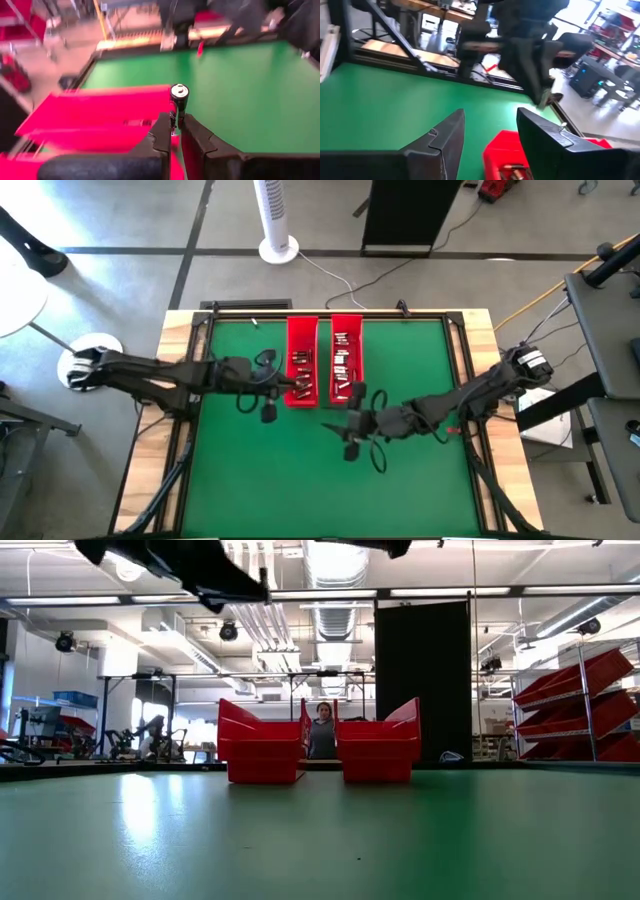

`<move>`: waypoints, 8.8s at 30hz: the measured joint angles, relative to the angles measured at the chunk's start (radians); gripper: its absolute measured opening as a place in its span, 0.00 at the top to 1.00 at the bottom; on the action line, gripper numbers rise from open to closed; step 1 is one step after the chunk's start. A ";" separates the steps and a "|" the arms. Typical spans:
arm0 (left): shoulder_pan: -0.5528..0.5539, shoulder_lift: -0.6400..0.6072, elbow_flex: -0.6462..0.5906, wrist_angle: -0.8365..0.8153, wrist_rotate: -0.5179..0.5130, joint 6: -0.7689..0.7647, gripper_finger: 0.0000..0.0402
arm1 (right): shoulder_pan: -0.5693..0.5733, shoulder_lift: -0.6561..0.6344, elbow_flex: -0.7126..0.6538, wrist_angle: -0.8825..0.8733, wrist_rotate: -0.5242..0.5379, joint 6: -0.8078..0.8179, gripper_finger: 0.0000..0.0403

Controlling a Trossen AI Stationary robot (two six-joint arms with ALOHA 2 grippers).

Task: Sort batteries
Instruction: Put the silver battery into the right red bin

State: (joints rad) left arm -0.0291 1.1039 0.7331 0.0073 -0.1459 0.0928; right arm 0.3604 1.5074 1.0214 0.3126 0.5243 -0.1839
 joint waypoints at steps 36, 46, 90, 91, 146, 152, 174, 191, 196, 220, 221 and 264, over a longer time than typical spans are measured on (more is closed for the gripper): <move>-0.086 0.277 -0.023 0.490 0.023 0.079 0.99 | -0.134 0.002 -0.010 0.008 -0.088 0.044 0.86; -0.090 0.286 -0.024 0.516 0.021 0.071 0.99 | -0.134 0.001 -0.010 0.008 -0.089 0.053 0.89; -0.219 -0.093 -0.041 -0.120 -0.159 -0.196 0.70 | -0.406 0.284 0.411 -1.095 -0.330 0.211 0.97; -0.230 -0.091 -0.041 -0.123 -0.159 -0.196 0.70 | -0.418 0.298 0.420 -1.096 -0.346 0.196 0.97; -0.253 -0.047 -0.042 -0.129 -0.215 -0.108 0.70 | -0.549 0.498 0.495 -1.106 -0.386 0.033 0.71; -0.253 -0.039 -0.042 -0.129 -0.365 -0.126 0.70 | -0.491 0.364 0.507 -1.196 -0.291 0.073 0.61; 0.790 0.137 -0.043 -0.210 -0.125 -0.624 0.70 | -0.118 0.015 0.428 -1.222 0.082 0.299 0.50; 0.878 0.514 0.115 -0.191 -0.207 -1.041 0.49 | -0.102 0.013 0.250 -1.243 0.082 0.388 0.50; 0.886 0.625 0.224 -0.320 -0.269 -1.049 0.44 | -0.080 0.013 0.215 -1.242 0.081 0.417 0.50; 0.895 0.806 0.350 -0.455 -0.297 -1.216 0.76 | -0.025 0.012 0.041 -1.188 0.081 0.524 0.50; 0.894 0.805 0.346 -0.454 -0.303 -1.217 0.79 | -0.024 0.011 0.041 -1.189 0.081 0.524 0.50; -0.194 0.014 -0.343 0.839 -0.287 -0.101 0.98 | -0.120 -0.078 0.047 0.078 -0.194 -0.068 0.50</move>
State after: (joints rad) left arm -0.2235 1.1180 0.3905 0.8466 -0.4330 -0.0080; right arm 0.2409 1.4289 1.0687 0.3910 0.3304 -0.2516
